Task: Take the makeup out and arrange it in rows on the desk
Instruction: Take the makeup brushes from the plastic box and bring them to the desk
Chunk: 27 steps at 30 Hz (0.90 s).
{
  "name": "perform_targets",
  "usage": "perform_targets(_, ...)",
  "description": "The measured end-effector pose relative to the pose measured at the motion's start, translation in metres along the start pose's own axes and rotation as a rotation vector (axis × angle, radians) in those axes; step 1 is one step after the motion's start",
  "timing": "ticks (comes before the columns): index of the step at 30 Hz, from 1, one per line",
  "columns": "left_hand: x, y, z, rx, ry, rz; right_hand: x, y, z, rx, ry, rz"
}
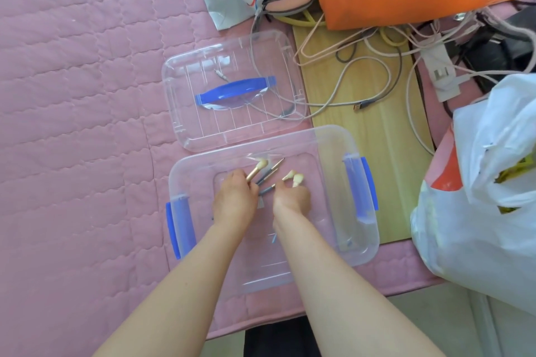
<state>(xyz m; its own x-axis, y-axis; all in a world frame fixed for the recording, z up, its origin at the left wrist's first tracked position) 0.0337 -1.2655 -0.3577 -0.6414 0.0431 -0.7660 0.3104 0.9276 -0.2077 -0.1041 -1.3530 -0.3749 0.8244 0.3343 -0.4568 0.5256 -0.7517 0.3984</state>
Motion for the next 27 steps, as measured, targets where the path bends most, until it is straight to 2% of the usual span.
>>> perform_targets(9,0.002,-0.004,0.006,0.031,0.01,0.107,-0.003,0.003,-0.003,-0.025,-0.047,-0.147)
perform_targets(16,0.01,0.004,0.007,-0.018,0.112,0.131,-0.002,0.006,-0.011,-0.043,-0.03,-0.101)
perform_targets(23,0.014,0.012,0.009,-0.06,0.191,-0.102,-0.01,-0.002,-0.007,0.003,-0.056,-0.014)
perform_targets(27,0.003,0.012,0.004,-0.007,0.152,-0.094,0.004,-0.002,-0.008,-0.035,0.02,-0.048)
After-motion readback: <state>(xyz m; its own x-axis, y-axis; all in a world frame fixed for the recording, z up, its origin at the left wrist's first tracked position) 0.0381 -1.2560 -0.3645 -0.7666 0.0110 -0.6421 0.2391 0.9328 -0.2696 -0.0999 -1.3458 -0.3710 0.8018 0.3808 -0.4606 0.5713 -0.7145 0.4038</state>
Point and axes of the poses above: each hand's wrist, its own z-axis towards the middle knuckle, its own x-axis out of the palm, y = z × x, the point moved 9 cm from there along z, towards the middle knuckle, and after that the axes turned 12 degrees about z, right-handed, at the moved point
